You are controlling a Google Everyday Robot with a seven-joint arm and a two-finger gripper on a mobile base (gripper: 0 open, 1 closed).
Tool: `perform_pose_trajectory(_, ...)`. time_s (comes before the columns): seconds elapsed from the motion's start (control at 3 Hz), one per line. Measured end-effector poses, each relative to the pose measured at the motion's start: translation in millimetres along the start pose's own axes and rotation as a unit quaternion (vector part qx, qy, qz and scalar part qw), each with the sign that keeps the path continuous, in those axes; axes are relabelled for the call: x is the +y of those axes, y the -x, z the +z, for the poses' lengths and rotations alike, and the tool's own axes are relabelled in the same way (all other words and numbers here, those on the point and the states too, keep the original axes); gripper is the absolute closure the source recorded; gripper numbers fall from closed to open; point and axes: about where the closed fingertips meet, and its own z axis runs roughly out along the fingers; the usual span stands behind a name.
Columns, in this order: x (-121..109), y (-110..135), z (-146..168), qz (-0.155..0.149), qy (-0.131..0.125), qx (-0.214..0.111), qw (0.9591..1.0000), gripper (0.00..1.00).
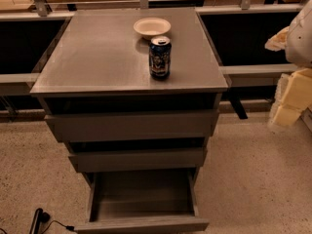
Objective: Place pepsi can into bottom drawer
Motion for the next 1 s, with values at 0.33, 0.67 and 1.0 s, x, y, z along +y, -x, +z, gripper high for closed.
perform_pose_trajectory(0.33,0,0,0,0.000,0.000,0.000,1.0000,0.00)
perform_pose_trajectory(0.67,-15,-3,6,0.010,-0.008,0.011,0.9999,0.00)
perform_pose_trajectory(1.0,-67,8,15,-0.001,-0.037,-0.016,0.9992,0.00)
